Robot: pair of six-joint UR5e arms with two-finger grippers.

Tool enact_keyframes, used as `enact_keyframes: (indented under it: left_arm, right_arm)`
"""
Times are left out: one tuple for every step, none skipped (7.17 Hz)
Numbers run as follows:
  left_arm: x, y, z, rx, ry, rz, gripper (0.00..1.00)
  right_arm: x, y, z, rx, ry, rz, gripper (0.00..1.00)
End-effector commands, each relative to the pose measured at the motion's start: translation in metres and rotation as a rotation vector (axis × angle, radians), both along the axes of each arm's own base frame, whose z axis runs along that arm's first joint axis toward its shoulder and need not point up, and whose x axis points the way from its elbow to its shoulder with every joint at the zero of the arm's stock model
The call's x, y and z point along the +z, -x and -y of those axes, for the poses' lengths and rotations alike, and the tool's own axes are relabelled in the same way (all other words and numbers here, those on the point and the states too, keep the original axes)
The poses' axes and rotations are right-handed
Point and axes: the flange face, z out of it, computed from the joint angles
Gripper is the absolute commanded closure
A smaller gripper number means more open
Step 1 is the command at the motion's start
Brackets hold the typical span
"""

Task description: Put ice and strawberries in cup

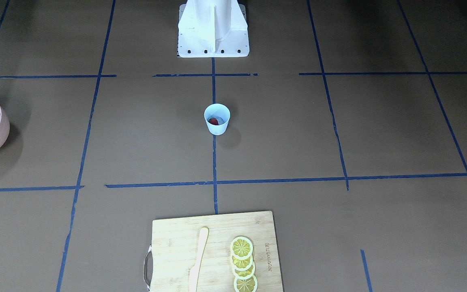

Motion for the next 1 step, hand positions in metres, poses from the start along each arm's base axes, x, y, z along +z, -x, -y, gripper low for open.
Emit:
enact_keyframes:
  left_arm:
    - [0.0003,0.0000,-0.0003,-0.001,0.002,0.000,0.00]
  right_arm:
    - [0.0008,0.0001,-0.0010,0.000,0.002,0.001,0.01]
